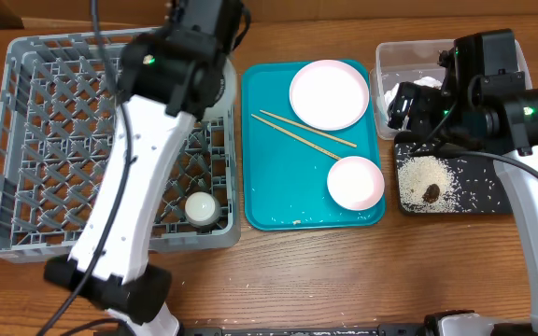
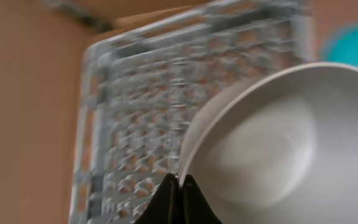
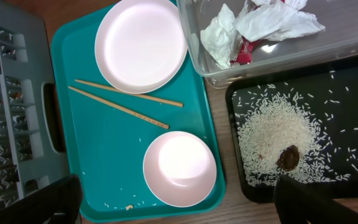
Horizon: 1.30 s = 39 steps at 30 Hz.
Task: Sort waste into correct bins and load items into the dishwasher
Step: 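Lift the grey bowl and carry it over the dish rack, then set the grey bowl into the rack's back row and release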
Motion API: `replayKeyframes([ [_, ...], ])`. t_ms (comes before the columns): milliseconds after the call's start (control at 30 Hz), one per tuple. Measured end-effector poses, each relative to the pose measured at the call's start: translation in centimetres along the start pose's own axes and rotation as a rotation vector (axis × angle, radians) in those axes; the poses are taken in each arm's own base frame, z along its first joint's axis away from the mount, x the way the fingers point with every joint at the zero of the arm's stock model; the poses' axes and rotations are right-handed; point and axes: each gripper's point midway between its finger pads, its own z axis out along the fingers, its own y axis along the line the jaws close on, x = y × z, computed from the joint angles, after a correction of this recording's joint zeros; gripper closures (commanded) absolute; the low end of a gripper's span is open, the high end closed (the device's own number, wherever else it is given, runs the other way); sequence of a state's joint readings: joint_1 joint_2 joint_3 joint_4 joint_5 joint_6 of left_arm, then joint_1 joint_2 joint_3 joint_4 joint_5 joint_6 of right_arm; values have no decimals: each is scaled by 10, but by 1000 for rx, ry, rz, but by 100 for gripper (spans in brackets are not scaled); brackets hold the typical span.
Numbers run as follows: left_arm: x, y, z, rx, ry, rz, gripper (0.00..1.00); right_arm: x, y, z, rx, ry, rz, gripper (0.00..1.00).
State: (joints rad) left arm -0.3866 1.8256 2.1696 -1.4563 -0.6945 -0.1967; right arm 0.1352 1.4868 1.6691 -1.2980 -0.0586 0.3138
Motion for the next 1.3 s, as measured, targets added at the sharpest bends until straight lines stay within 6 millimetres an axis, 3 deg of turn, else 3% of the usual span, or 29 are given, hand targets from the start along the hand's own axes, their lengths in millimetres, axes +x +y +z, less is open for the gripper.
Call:
replayKeyframes([
  [167, -11, 20, 27, -294, -67, -219, 96, 0, 0, 0, 0, 1, -1, 0],
  [300, -27, 21, 45, -456, -150, -308, 96, 0, 0, 0, 0, 0, 0, 0],
  [533, -30, -11, 95, -622, -180, -265, 96, 0, 0, 0, 0, -1, -1, 0],
  [767, -16, -43, 142, -737, -153, -113, 96, 0, 0, 0, 0, 0, 0, 0],
  [933, -10, -54, 157, -770, -142, -56, 96, 0, 0, 0, 0, 0, -1, 0],
  [1100, -13, -56, 159, -767, -157, -82, 96, 0, 0, 0, 0, 0, -1, 0],
  [1300, -8, -66, 169, -686, -101, -59, 96, 0, 0, 0, 0, 0, 0, 0],
])
